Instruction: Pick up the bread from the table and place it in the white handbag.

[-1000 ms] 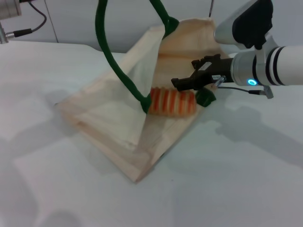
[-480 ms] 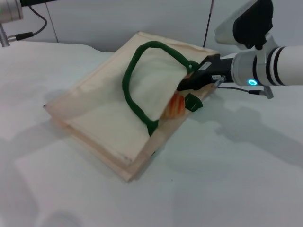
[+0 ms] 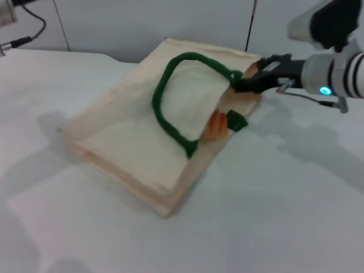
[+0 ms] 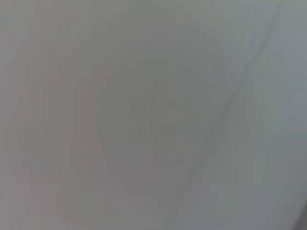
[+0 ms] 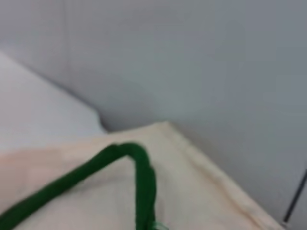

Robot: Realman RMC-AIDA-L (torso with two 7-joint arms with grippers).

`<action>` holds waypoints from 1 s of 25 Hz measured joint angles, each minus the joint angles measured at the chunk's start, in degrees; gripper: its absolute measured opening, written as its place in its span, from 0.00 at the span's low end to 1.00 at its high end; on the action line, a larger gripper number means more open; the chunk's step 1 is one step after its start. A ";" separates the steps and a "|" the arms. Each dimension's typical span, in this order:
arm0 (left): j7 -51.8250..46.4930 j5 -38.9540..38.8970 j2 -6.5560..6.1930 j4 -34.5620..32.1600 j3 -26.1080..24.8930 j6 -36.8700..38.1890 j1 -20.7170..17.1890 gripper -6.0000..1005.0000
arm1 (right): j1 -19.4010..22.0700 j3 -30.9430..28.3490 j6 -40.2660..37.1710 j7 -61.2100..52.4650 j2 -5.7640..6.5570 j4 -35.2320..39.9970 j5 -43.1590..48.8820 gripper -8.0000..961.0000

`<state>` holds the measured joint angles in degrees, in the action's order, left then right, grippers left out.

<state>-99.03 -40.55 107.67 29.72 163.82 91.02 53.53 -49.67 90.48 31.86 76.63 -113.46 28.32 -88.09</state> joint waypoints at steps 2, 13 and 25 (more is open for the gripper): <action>1.67 -5.01 1.05 -0.01 0.01 -0.62 -1.56 0.76 | 1.19 -5.30 -0.11 4.16 -0.92 0.23 -0.32 0.93; 9.91 -11.01 2.95 -2.79 0.18 -3.87 -4.02 0.76 | 3.27 -16.18 0.80 12.14 -1.85 -0.74 0.26 0.93; 13.10 -11.13 3.24 -3.10 0.09 -4.08 -4.91 0.75 | 4.75 -24.59 -1.22 15.73 -2.04 -0.12 -0.15 0.93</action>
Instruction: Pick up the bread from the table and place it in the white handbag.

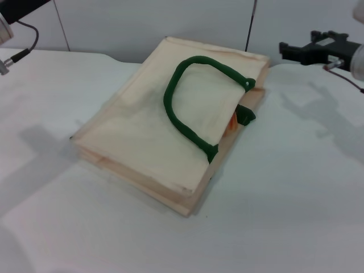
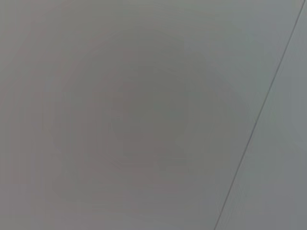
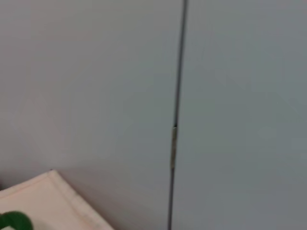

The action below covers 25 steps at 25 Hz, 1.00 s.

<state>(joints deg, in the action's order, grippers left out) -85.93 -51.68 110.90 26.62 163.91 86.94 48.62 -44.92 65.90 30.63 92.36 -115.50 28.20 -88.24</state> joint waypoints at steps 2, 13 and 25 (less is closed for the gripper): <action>1.26 0.00 0.14 -0.16 -0.05 -0.03 -0.01 0.75 | 0.24 -2.05 0.29 1.49 -0.16 0.00 -0.32 0.93; 25.74 -6.86 5.20 -1.70 -0.21 0.02 -2.78 0.75 | 4.48 -3.73 8.13 29.16 -0.54 -5.35 -29.78 0.93; 50.45 -23.98 5.56 -16.27 -0.61 -0.13 -8.23 0.75 | 5.88 -3.76 22.87 52.72 -0.71 -17.35 -56.01 0.93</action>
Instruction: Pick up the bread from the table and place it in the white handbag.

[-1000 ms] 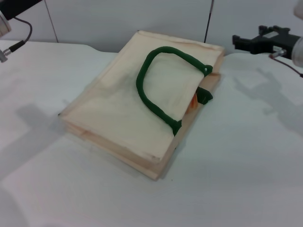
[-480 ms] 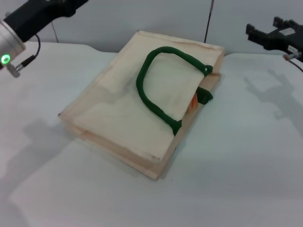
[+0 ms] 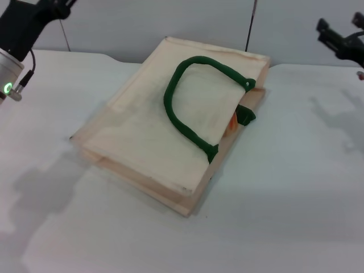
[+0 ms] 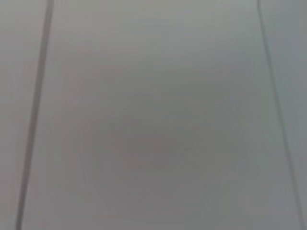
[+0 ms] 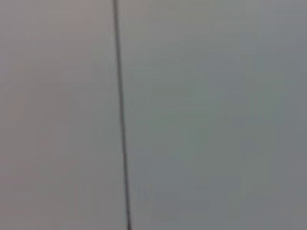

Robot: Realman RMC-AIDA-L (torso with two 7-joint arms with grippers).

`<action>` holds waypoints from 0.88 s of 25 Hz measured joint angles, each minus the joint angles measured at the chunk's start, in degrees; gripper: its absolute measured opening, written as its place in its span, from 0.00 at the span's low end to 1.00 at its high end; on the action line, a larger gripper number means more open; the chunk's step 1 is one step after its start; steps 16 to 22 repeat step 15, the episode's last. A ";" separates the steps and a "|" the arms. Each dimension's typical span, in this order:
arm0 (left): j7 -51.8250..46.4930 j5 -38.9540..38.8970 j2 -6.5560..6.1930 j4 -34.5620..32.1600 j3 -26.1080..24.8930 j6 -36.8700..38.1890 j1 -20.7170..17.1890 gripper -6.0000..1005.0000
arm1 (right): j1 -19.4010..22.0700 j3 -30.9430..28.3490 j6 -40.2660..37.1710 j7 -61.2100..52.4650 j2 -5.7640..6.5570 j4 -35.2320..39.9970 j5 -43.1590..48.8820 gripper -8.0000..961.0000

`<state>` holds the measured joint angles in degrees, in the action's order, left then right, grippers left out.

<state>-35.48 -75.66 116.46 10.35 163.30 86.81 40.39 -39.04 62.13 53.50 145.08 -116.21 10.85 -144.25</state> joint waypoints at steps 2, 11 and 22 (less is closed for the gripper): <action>2.47 -2.25 0.00 -2.35 -0.01 -0.12 -0.41 0.75 | 0.09 0.00 3.06 2.34 -0.05 -2.59 -4.17 0.93; 4.28 -3.61 0.02 -5.01 -0.09 -2.13 -1.30 0.75 | 0.28 0.00 4.54 4.68 -0.31 -5.98 -9.12 0.93; 4.01 -3.64 -0.05 -5.05 -0.09 -2.13 -1.49 0.75 | 0.28 0.00 4.72 4.74 -0.28 -6.02 -9.21 0.93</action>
